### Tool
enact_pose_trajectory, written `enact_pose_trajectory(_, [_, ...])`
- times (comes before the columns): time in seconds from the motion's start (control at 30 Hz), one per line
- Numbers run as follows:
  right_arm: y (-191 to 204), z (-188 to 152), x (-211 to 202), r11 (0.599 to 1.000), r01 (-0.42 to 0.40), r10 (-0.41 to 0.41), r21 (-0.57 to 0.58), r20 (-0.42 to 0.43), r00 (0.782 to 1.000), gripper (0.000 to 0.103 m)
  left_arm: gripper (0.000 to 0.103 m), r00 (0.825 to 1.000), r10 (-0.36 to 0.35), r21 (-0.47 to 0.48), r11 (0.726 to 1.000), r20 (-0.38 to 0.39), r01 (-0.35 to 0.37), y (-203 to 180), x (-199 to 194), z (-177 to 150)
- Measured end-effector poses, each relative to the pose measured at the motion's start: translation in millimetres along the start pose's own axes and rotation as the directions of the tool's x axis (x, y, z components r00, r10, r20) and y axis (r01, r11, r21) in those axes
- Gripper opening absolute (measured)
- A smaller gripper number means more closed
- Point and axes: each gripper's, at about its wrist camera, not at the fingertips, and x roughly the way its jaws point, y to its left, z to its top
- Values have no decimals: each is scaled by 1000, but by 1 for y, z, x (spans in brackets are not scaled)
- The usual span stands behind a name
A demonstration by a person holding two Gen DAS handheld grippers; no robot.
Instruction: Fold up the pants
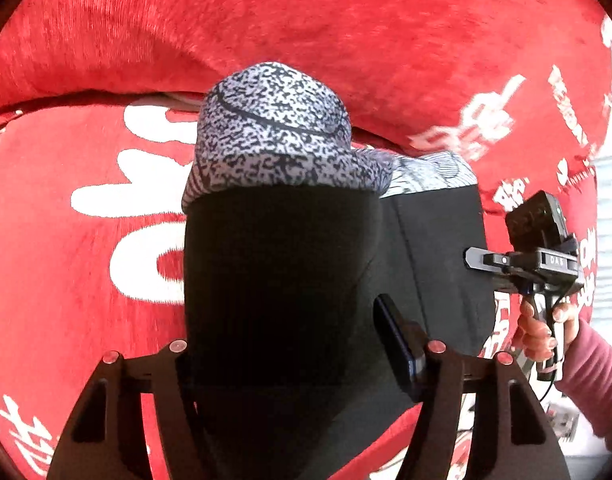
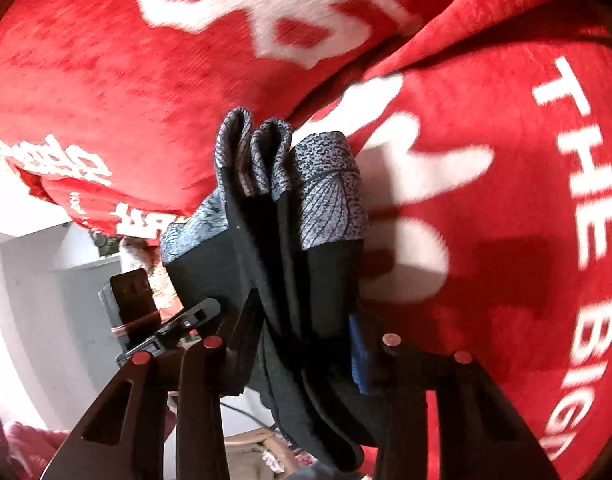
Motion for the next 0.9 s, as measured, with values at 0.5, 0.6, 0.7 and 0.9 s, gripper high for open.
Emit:
enact_pose_trajectory(0.5, [-11,-103,25,997,70,-70,17,-17,997,42,68,986,145,66,988,-82,-140,35,-14,-79])
enact_pose_trajectory(0.6, [-15,-106,28,989,148,-148,-11,17,989,46,77,977,211,59,976,-4,-211,42,-17,-88])
enact_pose_trajectory(0.7, [-16,-103,26,977,214,-214,2,34,976,52,92,965,263,3,965,17,-263,55,-24,-91])
enact_pose_trajectory(0.9, [3,-110,19,914,405,-404,-2,47,913,59,95,928,372,-16,928,19,-372,61,-46,-108])
